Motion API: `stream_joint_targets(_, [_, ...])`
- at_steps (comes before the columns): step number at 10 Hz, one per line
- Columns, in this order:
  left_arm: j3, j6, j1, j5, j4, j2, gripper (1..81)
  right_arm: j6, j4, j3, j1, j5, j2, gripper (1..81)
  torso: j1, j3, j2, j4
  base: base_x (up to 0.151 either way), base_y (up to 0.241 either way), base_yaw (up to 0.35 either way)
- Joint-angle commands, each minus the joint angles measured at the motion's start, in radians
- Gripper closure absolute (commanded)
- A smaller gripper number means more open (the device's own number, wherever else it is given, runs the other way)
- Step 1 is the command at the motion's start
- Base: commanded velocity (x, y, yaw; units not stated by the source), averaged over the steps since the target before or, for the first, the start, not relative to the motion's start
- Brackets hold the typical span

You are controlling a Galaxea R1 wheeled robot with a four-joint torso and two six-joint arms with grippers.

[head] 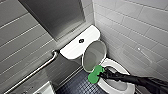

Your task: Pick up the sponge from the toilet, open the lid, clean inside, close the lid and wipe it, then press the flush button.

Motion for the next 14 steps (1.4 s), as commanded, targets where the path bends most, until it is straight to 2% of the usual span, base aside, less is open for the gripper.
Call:
stream_joint_targets(1, [0.001, 0.003, 0.048, 0.09, -0.004, -0.016, 1.0, 0.0, -0.03, 0.023, 0.029, -0.021, 0.006, 81.1, 0.0, 0.0, 0.0, 0.0, 0.0, 0.0, 0.0])
stream_joint_targets(3, [0.001, 0.001, 0.048, 0.09, -0.004, -0.014, 1.0, -0.002, -0.056, 0.153, -0.003, 0.009, -0.097, 81.1, 0.0, 0.0, 0.0, 0.0, 0.0, 0.0, 0.0])
stream_joint_targets(5, [0.001, 0.003, 0.05, 0.09, -0.001, -0.009, 1.0, -0.002, -0.056, 0.219, -0.026, 0.051, -0.171, 81.1, 0.0, 0.0, 0.0, 0.0, 0.0, 0.0, 0.0])
stream_joint_targets(8, [0.001, 0.003, 0.048, 0.09, -0.002, -0.011, 1.0, -0.002, -0.09, 0.328, -0.063, 0.052, -0.26, 81.1, 0.0, 0.0, 0.0, 0.0, 0.0, 0.0, 0.0])
stream_joint_targets(14, [0.001, 0.003, 0.048, 0.09, -0.001, -0.009, 1.0, -0.002, -0.093, 0.504, -0.138, 0.086, -0.514, 81.1, 0.0, 0.0, 0.0, 0.0, 0.0, 0.0, 0.0])
